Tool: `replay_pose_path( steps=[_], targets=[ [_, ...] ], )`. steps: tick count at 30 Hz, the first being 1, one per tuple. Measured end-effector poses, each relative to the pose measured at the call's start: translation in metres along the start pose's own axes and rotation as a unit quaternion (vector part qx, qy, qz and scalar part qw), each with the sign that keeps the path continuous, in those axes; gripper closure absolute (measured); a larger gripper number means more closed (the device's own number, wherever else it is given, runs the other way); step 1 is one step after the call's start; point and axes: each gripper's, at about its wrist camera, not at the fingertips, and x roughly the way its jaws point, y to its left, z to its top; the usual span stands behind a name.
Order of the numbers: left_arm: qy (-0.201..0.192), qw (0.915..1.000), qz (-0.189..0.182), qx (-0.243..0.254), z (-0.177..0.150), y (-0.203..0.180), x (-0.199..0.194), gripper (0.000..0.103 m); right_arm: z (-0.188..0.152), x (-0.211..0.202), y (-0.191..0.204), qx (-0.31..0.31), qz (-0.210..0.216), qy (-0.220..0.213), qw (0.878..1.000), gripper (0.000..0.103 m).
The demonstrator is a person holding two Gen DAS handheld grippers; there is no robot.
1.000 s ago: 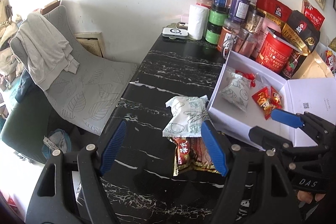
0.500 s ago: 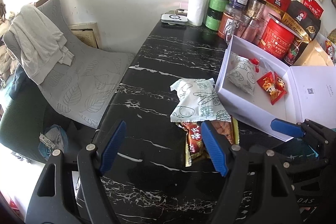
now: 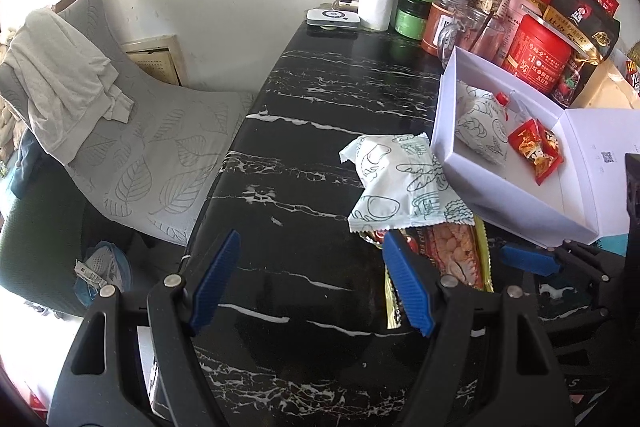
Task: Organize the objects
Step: 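Move the left tool to the white bread bag while the right tool approaches the cereal bag, then grasp the white bread bag with the left tool while the right tool grasps the cereal bag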
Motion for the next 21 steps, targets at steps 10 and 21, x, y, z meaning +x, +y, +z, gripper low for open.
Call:
replay_pose_path(
  steps=[10, 21],
  targets=[
    [-0.015, 0.9983, -0.042, 0.036, 0.018, -0.017, 0.017, 0.030, 0.001, 0.012, -0.009, -0.006, 0.035, 0.011, 0.999, 0.088],
    [0.015, 0.9971, -0.039, 0.063, 0.048, -0.042, 0.059, 0.017, -0.006, 0.011, -0.025, -0.008, 0.056, 0.009, 0.998, 0.088]
  ],
)
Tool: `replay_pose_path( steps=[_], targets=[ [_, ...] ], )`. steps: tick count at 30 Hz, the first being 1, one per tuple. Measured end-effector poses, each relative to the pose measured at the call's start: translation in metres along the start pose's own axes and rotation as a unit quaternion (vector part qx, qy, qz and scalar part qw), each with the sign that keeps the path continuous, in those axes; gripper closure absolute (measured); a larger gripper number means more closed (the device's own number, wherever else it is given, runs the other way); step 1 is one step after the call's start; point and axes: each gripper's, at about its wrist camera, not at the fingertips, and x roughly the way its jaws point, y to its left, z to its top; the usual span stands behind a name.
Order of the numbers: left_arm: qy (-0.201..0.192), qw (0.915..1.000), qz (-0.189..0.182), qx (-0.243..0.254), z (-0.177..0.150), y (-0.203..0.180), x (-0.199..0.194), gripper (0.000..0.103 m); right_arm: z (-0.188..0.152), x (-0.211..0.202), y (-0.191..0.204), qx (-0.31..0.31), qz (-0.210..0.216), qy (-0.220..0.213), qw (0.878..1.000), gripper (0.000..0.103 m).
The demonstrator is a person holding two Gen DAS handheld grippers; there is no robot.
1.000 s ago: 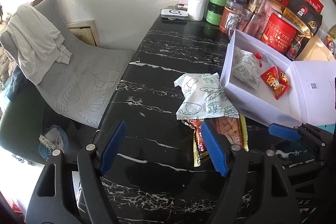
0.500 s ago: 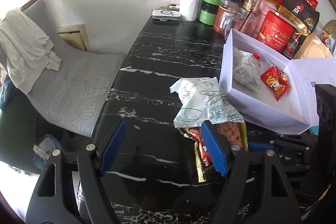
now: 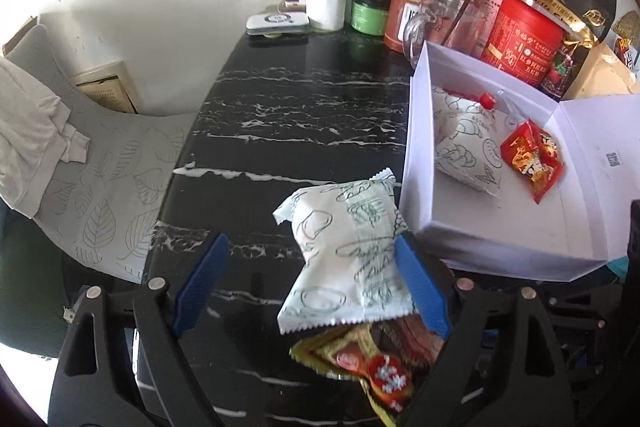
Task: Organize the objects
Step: 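Grasp the white bread bag with the left tool while the right tool grasps the cereal bag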
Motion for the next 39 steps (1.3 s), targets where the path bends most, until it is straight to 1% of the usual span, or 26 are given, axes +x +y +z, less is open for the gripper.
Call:
replay_pose_path(
  steps=[3, 4, 7, 8, 9, 10, 11, 12, 13, 14, 15, 16, 17, 18, 20, 21, 23, 25, 29, 32, 36, 37, 39],
  targets=[
    [0.014, 0.9997, -0.019, 0.009, 0.005, -0.004, 0.014, 0.013, -0.002, -0.001, 0.001, -0.011, -0.001, -0.004, 1.000, 0.088],
    [0.016, 0.9997, -0.016, 0.009, 0.006, -0.005, 0.017, 0.012, -0.002, -0.001, 0.001, -0.012, -0.001, -0.004, 1.000, 0.088],
    [0.020, 0.9995, -0.026, -0.004, 0.006, -0.001, 0.024, 0.013, -0.003, 0.000, -0.003, -0.004, 0.002, -0.004, 1.000, 0.083],
    [0.020, 0.9992, -0.032, -0.012, 0.005, 0.001, 0.025, 0.017, -0.003, 0.000, -0.004, -0.001, 0.005, -0.006, 1.000, 0.081],
    [0.018, 0.9986, -0.045, -0.020, 0.004, 0.004, 0.026, 0.030, -0.004, -0.001, -0.006, 0.003, 0.006, -0.007, 1.000, 0.079],
    [0.015, 0.9980, -0.055, -0.026, 0.003, 0.006, 0.026, 0.035, -0.004, -0.001, -0.006, 0.005, 0.007, -0.007, 1.000, 0.079],
    [0.014, 0.9980, -0.054, -0.028, 0.001, 0.008, 0.026, 0.038, -0.003, -0.002, -0.007, 0.008, 0.008, -0.008, 1.000, 0.077],
    [0.011, 0.9981, -0.053, -0.031, 0.000, 0.009, 0.025, 0.041, -0.002, -0.002, -0.008, 0.011, 0.008, -0.010, 1.000, 0.072],
    [0.009, 0.9982, -0.050, -0.032, 0.000, 0.011, 0.024, 0.041, -0.002, -0.002, -0.007, 0.012, 0.005, -0.013, 1.000, 0.068],
    [0.008, 0.9984, -0.046, -0.033, -0.002, 0.013, 0.023, 0.042, -0.001, -0.003, -0.006, 0.013, 0.002, -0.017, 1.000, 0.052],
    [0.008, 0.9984, -0.043, -0.035, -0.003, 0.015, 0.022, 0.042, -0.001, -0.004, -0.004, 0.012, -0.002, -0.021, 1.000, 0.032],
    [0.007, 0.9983, -0.042, -0.039, -0.005, 0.018, 0.019, 0.043, 0.000, -0.005, -0.003, 0.013, -0.007, -0.027, 1.000, 0.027],
    [0.007, 0.9981, -0.040, -0.045, -0.008, 0.022, 0.017, 0.043, 0.000, -0.006, -0.001, 0.012, -0.006, -0.033, 0.999, 0.026],
    [0.008, 0.9978, -0.041, -0.052, -0.010, 0.027, 0.016, 0.043, 0.001, -0.006, 0.001, 0.012, 0.004, -0.035, 0.999, 0.025],
    [0.006, 0.9970, -0.041, -0.066, -0.017, 0.037, 0.011, 0.043, 0.003, -0.004, 0.005, 0.015, 0.014, -0.031, 0.999, 0.023],
    [0.006, 0.9968, -0.040, -0.069, -0.019, 0.041, 0.010, 0.043, 0.005, -0.002, 0.009, 0.013, 0.014, -0.028, 0.999, 0.021],
    [0.005, 0.9964, -0.033, -0.078, -0.023, 0.052, 0.007, 0.043, 0.008, 0.001, 0.018, 0.005, 0.009, -0.028, 1.000, 0.021],
    [0.007, 0.9964, -0.024, -0.081, -0.028, 0.060, 0.002, 0.043, 0.010, 0.003, 0.027, -0.010, 0.000, -0.027, 1.000, 0.021],
    [0.006, 0.9966, -0.010, -0.081, -0.043, 0.071, -0.009, 0.043, 0.019, 0.008, 0.045, -0.044, -0.041, -0.037, 0.998, 0.021],
    [0.007, 0.9964, -0.006, -0.084, -0.057, 0.080, -0.019, 0.043, 0.026, 0.014, 0.056, -0.066, -0.066, -0.034, 0.995, 0.017],
    [0.006, 0.9966, 0.001, -0.083, -0.071, 0.085, -0.030, 0.043, 0.037, 0.033, 0.054, -0.081, -0.082, -0.022, 0.993, 0.017],
    [0.006, 0.9965, 0.001, -0.083, -0.074, 0.085, -0.032, 0.043, 0.039, 0.038, 0.054, -0.081, -0.083, -0.020, 0.993, 0.017],
    [0.006, 0.9967, 0.003, -0.081, -0.079, 0.084, -0.035, 0.043, 0.031, 0.040, 0.052, -0.086, -0.075, -0.018, 0.993, 0.017]
  ],
)
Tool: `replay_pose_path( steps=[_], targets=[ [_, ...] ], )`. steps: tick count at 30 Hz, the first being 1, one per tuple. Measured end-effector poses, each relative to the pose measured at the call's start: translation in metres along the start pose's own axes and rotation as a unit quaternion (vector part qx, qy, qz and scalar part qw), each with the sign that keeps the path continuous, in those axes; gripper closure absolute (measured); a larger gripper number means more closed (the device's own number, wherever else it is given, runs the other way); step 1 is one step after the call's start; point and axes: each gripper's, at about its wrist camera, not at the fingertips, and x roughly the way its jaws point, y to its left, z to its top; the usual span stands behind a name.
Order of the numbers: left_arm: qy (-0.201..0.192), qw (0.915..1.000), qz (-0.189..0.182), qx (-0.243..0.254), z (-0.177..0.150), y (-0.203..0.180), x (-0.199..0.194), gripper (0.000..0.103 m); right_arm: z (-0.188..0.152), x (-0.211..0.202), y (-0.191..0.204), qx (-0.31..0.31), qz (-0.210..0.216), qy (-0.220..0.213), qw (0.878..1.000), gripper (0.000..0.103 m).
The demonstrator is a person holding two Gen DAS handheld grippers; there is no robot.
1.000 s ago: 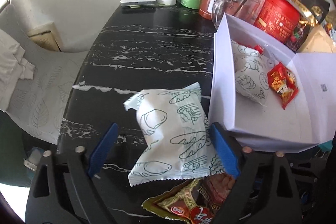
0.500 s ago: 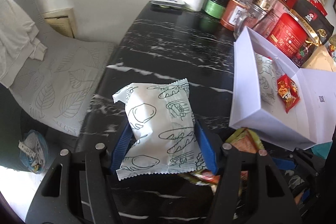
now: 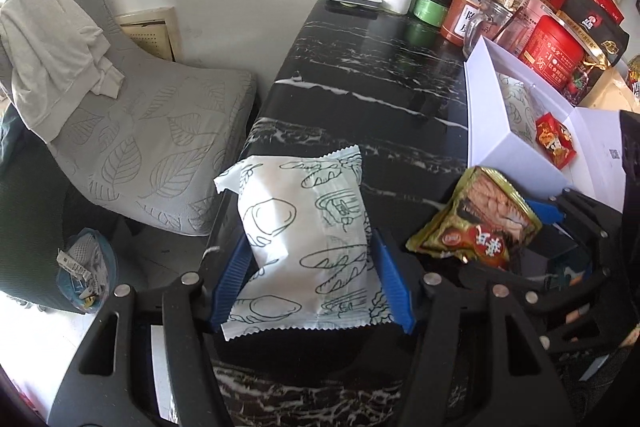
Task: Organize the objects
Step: 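Grasp the white bread bag with the left tool while the right tool grasps the cereal bag, then carry the bread bag in the left tool while the right tool carries the cereal bag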
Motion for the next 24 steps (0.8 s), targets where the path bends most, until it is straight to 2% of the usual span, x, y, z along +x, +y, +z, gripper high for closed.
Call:
replay_pose_path(
  steps=[6, 19, 24],
  targets=[
    [0.004, 0.9999, 0.000, 0.016, -0.018, -0.011, -0.010, 0.043, -0.014, -0.003, 0.009, -0.015, -0.008, 0.005, 1.000, 0.025],
    [0.012, 0.9980, -0.037, 0.050, -0.066, -0.051, -0.034, 0.043, -0.065, -0.043, 0.008, 0.006, -0.040, 0.015, 0.999, 0.025],
    [0.009, 0.9970, -0.047, 0.062, -0.076, -0.061, -0.043, 0.043, -0.087, -0.058, 0.011, 0.012, -0.039, 0.016, 0.999, 0.025]
  ],
)
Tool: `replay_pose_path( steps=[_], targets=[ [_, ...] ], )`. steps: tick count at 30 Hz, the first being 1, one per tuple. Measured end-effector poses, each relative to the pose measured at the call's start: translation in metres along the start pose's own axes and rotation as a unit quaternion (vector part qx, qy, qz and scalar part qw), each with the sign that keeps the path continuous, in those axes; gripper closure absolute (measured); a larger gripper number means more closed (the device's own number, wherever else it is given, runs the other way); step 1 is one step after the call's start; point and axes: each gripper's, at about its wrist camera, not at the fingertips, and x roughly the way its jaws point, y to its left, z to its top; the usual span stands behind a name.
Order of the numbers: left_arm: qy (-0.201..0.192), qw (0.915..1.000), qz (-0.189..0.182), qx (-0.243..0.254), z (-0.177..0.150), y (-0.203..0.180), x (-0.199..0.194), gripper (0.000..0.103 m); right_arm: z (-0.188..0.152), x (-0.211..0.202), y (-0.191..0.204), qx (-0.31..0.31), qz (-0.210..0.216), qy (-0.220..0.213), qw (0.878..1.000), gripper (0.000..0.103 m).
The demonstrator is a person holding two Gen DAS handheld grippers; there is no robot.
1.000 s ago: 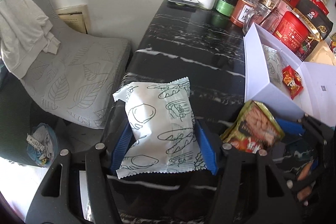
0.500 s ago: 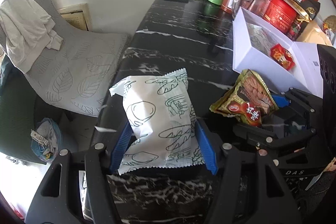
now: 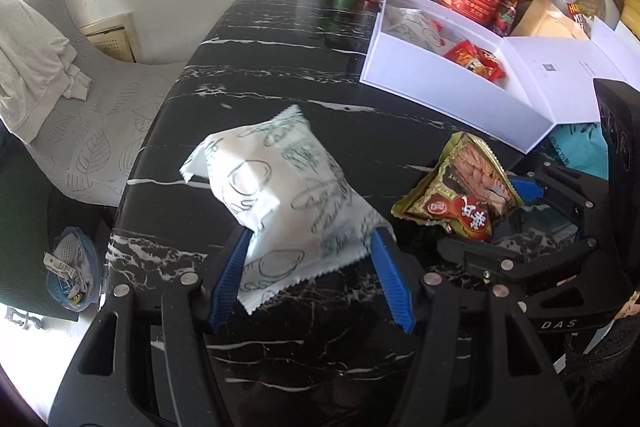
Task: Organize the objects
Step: 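Carry the bread bag in the left tool while the right tool carries the cereal bag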
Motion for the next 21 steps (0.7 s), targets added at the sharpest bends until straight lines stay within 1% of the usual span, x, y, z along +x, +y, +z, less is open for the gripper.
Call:
replay_pose_path(
  steps=[4, 8, 10, 11, 12, 17, 19, 21],
  targets=[
    [-0.015, 0.9998, 0.011, 0.001, 0.000, -0.002, -0.006, 0.042, -0.010, -0.006, -0.001, 0.011, 0.010, -0.001, 1.000, 0.025],
    [-0.023, 0.9990, 0.030, -0.023, 0.006, 0.005, -0.009, 0.039, -0.012, -0.007, -0.005, 0.025, 0.019, -0.008, 0.999, 0.025],
    [-0.035, 0.9983, 0.036, -0.028, 0.008, 0.007, -0.013, 0.034, -0.012, -0.008, -0.007, 0.031, 0.026, -0.011, 0.999, 0.025],
    [-0.040, 0.9981, 0.037, -0.028, 0.009, 0.007, -0.014, 0.028, -0.012, -0.008, -0.007, 0.032, 0.029, -0.012, 0.999, 0.024],
    [-0.044, 0.9979, 0.039, -0.026, 0.011, 0.007, -0.015, 0.024, -0.012, -0.008, -0.007, 0.033, 0.031, -0.014, 0.999, 0.022],
    [-0.051, 0.9973, 0.054, -0.006, 0.015, 0.000, -0.014, 0.022, -0.011, -0.008, -0.005, 0.023, 0.028, -0.015, 0.999, 0.020],
    [-0.055, 0.9970, 0.054, -0.010, 0.018, 0.001, -0.013, 0.020, -0.011, -0.007, -0.005, 0.020, 0.025, -0.015, 0.999, 0.020],
    [-0.049, 0.9967, 0.060, -0.021, 0.024, 0.005, -0.009, 0.020, -0.009, -0.006, -0.007, 0.024, 0.030, -0.014, 0.999, 0.020]
  ],
)
